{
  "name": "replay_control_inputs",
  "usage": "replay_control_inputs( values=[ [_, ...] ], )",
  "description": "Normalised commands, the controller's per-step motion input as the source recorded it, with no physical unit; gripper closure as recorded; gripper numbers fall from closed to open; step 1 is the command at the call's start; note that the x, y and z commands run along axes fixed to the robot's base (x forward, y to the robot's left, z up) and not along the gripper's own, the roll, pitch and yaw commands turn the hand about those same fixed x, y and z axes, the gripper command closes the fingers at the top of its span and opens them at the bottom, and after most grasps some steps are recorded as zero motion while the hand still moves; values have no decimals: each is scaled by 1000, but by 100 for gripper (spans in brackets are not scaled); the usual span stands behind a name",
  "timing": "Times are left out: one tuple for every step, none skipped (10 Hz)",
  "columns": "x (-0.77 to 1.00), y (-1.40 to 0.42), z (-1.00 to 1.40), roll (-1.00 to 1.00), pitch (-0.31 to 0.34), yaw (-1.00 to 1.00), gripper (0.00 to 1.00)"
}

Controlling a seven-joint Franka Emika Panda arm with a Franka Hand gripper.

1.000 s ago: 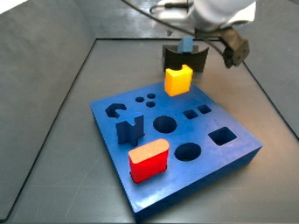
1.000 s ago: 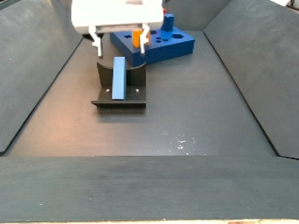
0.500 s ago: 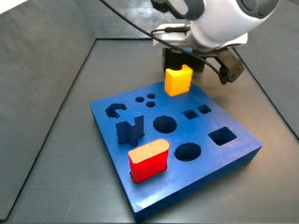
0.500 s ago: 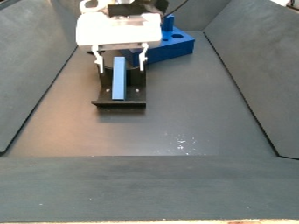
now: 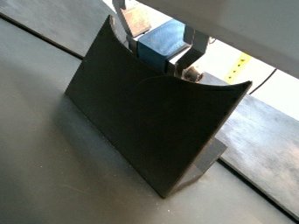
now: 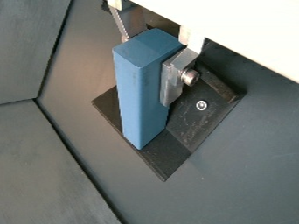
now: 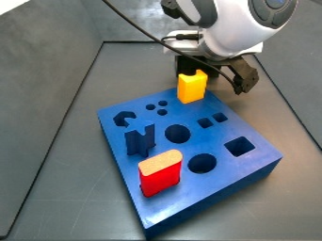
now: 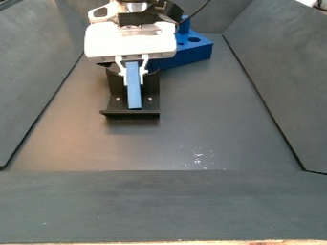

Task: Pick up the rectangle object. Move up. Place the rectangle object on the fixture. Regrasp the rectangle object. Move to above the board. Insert the rectangle object.
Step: Move to above the board.

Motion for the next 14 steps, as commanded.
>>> replay_control_inputs(
  values=[
    [131, 238, 1000, -119, 371, 62, 100],
    [131, 238, 1000, -119, 371, 62, 100],
    [120, 225, 1000, -157, 355, 99, 100],
    [110, 210, 1000, -141, 302, 146, 100],
    [108, 202, 1000, -103, 253, 181, 100],
    [107, 195, 1000, -90, 208, 198, 100],
    [106, 186, 1000, -65, 157, 200, 100],
    [105, 180, 1000, -57, 117, 193, 100],
    [103, 172, 1000, -49, 75, 179, 100],
    [99, 164, 1000, -45, 52, 159, 100],
    [97, 155, 1000, -61, 34, 130, 100],
    [94, 144, 1000, -64, 27, 107, 100],
    [90, 131, 1000, -63, 35, 82, 100],
    [86, 121, 1000, -65, 55, 66, 100]
  ],
)
